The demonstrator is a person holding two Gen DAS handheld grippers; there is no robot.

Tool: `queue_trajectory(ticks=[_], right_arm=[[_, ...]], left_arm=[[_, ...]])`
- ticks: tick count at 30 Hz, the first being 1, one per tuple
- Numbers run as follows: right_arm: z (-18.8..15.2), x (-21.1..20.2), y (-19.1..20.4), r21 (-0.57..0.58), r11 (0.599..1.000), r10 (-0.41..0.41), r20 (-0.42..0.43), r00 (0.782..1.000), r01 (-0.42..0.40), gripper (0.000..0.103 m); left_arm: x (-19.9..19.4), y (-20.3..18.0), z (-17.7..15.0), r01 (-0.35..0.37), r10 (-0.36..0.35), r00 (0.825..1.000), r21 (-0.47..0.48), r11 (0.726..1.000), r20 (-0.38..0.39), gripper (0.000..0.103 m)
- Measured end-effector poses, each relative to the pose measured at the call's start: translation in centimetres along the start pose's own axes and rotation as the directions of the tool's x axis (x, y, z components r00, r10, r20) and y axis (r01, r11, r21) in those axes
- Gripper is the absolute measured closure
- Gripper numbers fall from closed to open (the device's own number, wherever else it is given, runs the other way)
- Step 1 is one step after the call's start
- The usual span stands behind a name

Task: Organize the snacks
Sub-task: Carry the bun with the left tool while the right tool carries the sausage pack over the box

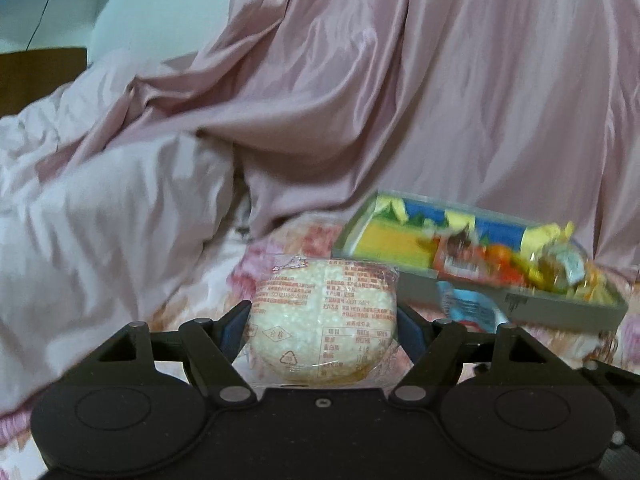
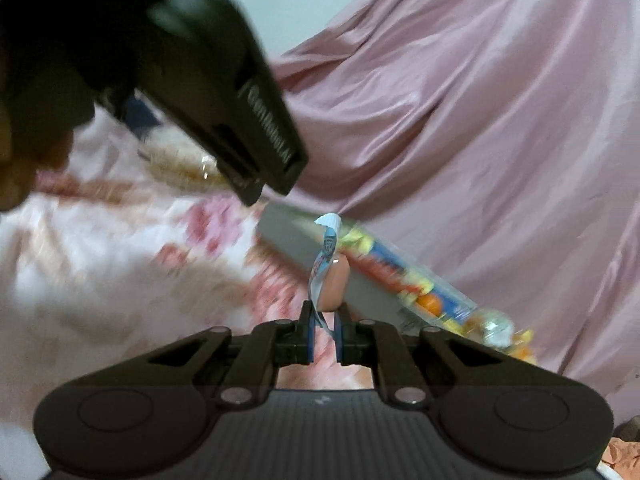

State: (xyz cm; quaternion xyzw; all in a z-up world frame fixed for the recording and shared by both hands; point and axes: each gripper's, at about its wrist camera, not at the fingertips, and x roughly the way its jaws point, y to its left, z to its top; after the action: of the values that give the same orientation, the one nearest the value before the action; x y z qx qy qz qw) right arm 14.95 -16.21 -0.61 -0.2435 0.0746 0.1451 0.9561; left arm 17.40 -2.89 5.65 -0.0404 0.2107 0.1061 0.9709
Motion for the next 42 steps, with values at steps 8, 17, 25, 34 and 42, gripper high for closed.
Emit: queue_trajectory(ticks=[8, 17, 25, 34, 42], right_arm=[[1.2, 0.2, -4.1, 0.130, 0.987, -0.096, 0.028, 0.995, 0.092, 0.092], [1.1, 3.1, -8.7, 0.269, 0.948, -0.174, -0.006, 0.985, 0.170, 0.092], [0.3, 5.6, -11.3, 0.333, 0.924, -0.190, -0.032, 0.981, 0.190, 0.092], [-0.4, 8.0, -12.0, 0.369, 0.915, -0.163, -0.037, 0.986, 0.165, 0.092], [-0.7, 9.1, -12.6, 0.389, 0.908, -0.149, -0.048, 0.988, 0.156, 0.092]], left_arm=[[1.1, -4.4, 4.3, 0.030, -0.033, 0.999, 0.069, 0.997, 0.036, 0.027], [4.9, -8.9, 7.1, 0.048, -0.052, 0.998, 0.109, 0.993, 0.028, 0.027], [9.6, -11.9, 7.5, 0.061, -0.060, 0.998, 0.096, 0.993, -0.016, 0.027], [12.6, -12.2, 6.5, 0.045, -0.041, 0.997, 0.085, 0.995, -0.058, 0.027], [13.6, -11.5, 6.4, 0.020, -0.015, 0.997, 0.065, 0.998, -0.070, 0.027]])
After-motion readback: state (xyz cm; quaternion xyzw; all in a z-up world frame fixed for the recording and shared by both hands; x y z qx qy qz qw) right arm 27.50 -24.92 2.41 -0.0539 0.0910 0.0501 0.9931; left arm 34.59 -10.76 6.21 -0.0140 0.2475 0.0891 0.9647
